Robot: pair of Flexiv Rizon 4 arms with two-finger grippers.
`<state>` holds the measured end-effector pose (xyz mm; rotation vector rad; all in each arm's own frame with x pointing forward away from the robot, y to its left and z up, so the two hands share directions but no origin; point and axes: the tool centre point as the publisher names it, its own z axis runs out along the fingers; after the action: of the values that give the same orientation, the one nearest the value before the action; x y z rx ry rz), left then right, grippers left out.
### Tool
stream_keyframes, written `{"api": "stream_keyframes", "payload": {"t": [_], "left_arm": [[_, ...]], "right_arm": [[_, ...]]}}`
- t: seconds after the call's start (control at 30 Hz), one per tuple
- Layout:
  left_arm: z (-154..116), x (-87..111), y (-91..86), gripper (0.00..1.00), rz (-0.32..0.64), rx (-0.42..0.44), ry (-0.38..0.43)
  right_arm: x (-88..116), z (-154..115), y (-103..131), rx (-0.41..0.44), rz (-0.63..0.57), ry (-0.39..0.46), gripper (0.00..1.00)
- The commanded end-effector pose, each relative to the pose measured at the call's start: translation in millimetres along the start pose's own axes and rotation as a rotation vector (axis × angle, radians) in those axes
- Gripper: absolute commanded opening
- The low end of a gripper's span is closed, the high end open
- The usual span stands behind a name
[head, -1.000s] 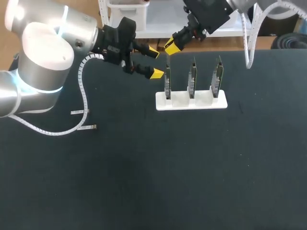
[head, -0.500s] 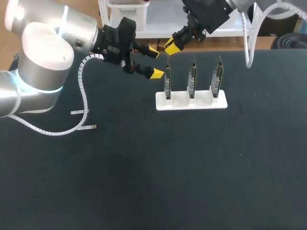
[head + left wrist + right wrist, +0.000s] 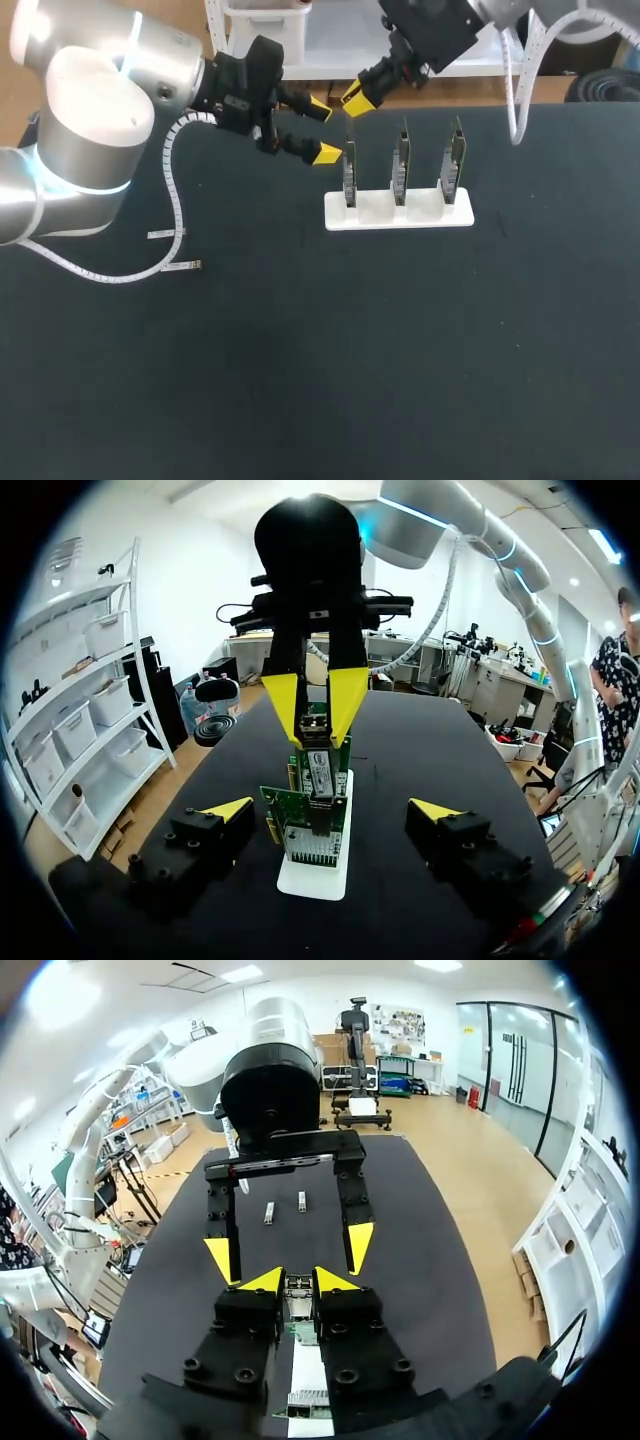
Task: Pick up the optical module with the left hand, and insert it into the network port with the right hand.
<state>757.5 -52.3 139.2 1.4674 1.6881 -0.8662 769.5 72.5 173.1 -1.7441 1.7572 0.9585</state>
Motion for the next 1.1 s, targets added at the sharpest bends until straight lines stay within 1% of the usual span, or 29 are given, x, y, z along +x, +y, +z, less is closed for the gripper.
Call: {"api": "stream_keyframes", "payload": {"t": [0.03, 0.5, 1.1], "left_arm": [[0.7, -0.6, 1.5, 1.00, -0.001, 0.003, 0.004], [0.7, -0.6, 1.5, 1.00, -0.001, 0.003, 0.004], [0.7, -0.6, 1.5, 1.00, -0.001, 0.003, 0.004]], "right_arm": [[-1.1, 1.1, -4.5, -0.010, -0.001, 0.000, 0.00], [-1.0, 0.2, -5.3, -0.008, 0.000, 0.003, 0.00], [5.1, 1.8, -3.5, -0.010, 0.009, 0.016, 0.00]]}}
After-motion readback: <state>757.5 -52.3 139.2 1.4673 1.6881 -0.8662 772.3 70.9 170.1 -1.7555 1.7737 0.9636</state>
